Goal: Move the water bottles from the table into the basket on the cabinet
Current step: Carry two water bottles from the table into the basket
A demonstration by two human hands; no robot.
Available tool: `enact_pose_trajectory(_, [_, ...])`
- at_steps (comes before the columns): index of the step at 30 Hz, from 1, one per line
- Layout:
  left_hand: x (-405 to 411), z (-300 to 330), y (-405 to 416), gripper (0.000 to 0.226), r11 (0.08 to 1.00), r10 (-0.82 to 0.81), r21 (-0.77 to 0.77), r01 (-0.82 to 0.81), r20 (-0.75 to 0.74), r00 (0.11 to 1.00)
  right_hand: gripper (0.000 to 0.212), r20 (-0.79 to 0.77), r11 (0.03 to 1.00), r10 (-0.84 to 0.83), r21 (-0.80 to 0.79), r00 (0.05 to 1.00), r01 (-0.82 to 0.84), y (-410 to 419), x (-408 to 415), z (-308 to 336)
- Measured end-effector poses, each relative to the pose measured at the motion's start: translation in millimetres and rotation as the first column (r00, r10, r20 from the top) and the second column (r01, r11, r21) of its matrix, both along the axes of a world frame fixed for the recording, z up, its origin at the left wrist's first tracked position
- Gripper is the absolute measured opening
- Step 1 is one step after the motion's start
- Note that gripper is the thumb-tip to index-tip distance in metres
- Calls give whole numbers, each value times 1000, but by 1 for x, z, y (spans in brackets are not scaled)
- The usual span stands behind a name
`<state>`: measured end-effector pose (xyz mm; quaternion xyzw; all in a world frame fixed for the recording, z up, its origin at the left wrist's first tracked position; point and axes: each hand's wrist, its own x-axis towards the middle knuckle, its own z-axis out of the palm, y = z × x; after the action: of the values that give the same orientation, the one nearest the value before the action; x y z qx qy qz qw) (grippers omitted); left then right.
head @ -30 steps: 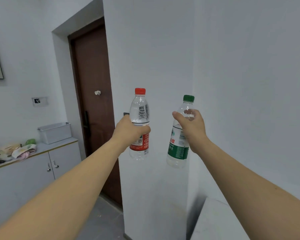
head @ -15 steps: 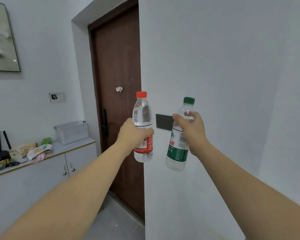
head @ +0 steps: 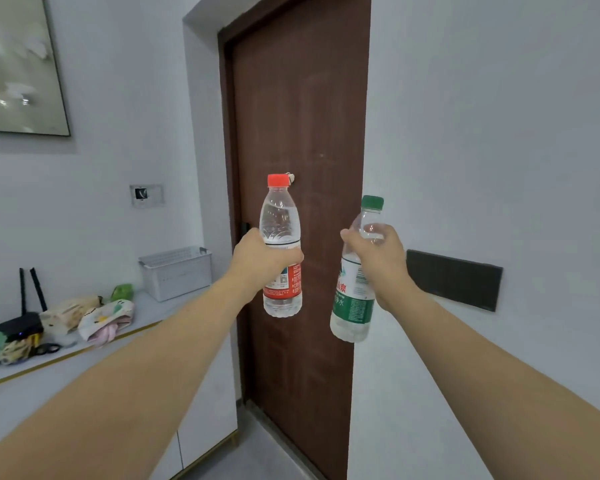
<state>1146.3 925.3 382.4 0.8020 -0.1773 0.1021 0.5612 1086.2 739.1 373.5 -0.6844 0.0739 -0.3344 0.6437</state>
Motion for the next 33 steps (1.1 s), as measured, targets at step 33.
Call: enact_pose_trajectory(33, [529,3,126,34,989,122,-84,-125,-44,992,40,88,972,213,83,973,-220,110,575,8])
